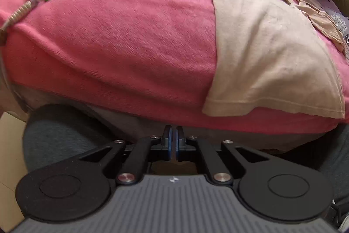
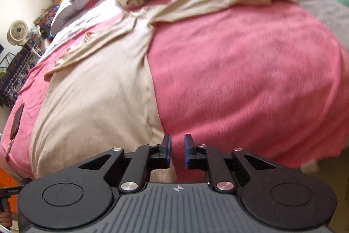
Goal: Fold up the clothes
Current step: 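Fold the gripped shirt side over the body and open both grippers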
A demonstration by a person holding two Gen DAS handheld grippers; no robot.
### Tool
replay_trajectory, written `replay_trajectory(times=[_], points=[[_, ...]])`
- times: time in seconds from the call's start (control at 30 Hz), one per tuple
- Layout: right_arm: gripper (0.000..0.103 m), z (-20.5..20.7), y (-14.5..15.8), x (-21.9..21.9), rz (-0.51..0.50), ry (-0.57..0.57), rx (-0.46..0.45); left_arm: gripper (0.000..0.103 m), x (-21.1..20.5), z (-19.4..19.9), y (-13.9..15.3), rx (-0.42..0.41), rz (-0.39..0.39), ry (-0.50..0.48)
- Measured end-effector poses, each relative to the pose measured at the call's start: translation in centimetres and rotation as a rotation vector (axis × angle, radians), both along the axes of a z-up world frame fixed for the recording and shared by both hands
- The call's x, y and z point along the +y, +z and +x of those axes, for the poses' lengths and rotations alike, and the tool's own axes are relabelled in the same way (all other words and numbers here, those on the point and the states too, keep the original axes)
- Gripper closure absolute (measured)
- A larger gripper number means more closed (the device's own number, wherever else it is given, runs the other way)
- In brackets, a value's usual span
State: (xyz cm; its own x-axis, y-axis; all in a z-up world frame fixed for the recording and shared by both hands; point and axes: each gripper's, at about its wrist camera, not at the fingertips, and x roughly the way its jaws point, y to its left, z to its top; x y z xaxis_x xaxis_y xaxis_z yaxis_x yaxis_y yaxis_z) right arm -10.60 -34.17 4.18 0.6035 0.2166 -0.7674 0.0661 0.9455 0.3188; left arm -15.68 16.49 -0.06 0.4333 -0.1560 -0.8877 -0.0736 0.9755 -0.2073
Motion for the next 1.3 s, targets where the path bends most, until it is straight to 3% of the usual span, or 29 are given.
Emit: replay_trajectory(times=[0.07, 0.2, 0.3, 0.37, 0.5, 0.53, 0.6, 0.67, 0.77, 0.87, 1.0, 1.1, 1.13, 1.17, 1.23, 1.27, 1.3], points=[[0.054, 2.7, 1.8, 0.8, -0.034, 0.018, -0.095, 0.102, 1.5, 0.1, 2.3, -0.1, -0.022, 0.031], [0.049, 10.8, 3.6, 3.1, -0.081, 0.062, -0.285, 0.102, 0.9, 4.1, 5.3, -0.275, 0.054, -0.008], [0.045, 18.8, 2.6, 6.0, -0.123, 0.122, -0.385, 0.102, -1.5, 9.3, 5.6, -0.344, 0.04, -0.077], [0.029, 24.2, 1.2, 8.3, -0.156, 0.171, -0.395, 0.102, -3.5, 13.3, 5.5, -0.37, 0.006, -0.12], [0.028, 32.0, -2.9, 12.4, -0.288, 0.22, -0.277, 0.102, -6.6, 19.2, 4.3, -0.296, -0.051, -0.177], [0.029, 33.1, -4.0, 13.2, -0.315, 0.231, -0.232, 0.102, -7.1, 20.3, 4.0, -0.27, -0.065, -0.184], [0.059, 34.3, -5.7, 14.1, -0.31, 0.258, -0.147, 0.102, -7.7, 21.5, 3.5, -0.215, -0.086, -0.188], [0.097, 33.2, -4.9, 14.9, -0.33, 0.258, -0.161, 0.102, -8.0, 22.1, 3.3, -0.165, -0.092, -0.186], [0.097, 31.3, -2.2, 16.0, -0.415, 0.272, -0.195, 0.102, -8.7, 22.4, 3.6, -0.116, -0.067, -0.184], [0.097, 30.7, 1.4, 16.2, -0.457, 0.261, -0.211, 0.101, -10.3, 23.0, 4.4, -0.117, -0.033, -0.199], [0.097, 32.0, 4.8, 15.3, -0.44, 0.239, -0.171, 0.084, -12.9, 25.0, 4.9, -0.152, -0.025, -0.225], [0.087, 34.1, 3.5, 13.7, -0.294, 0.228, -0.098, 0.083, -13.5, 26.5, 5.1, -0.146, -0.045, -0.21], [0.075, 34.8, 2.6, 13.5, -0.257, 0.227, -0.074, 0.083, -13.3, 26.9, 5.1, -0.138, -0.066, -0.199], [0.062, 35.4, 1.4, 13.8, -0.263, 0.226, -0.051, 0.083, -13.1, 27.2, 5.2, -0.13, -0.085, -0.189], [0.048, 36.7, -0.8, 15.0, -0.343, 0.24, -0.039, 0.083, -12.4, 27.3, 5.0, -0.104, -0.068, -0.174], [0.031, 37.3, -1.9, 15.8, -0.389, 0.247, -0.036, 0.083, -12.0, 27.3, 4.9, -0.091, -0.06, -0.167], [0.025, 37.8, -2.9, 16.4, -0.423, 0.254, -0.025, 0.083, -11.6, 27.1, 4.6, -0.074, -0.052, -0.157]])
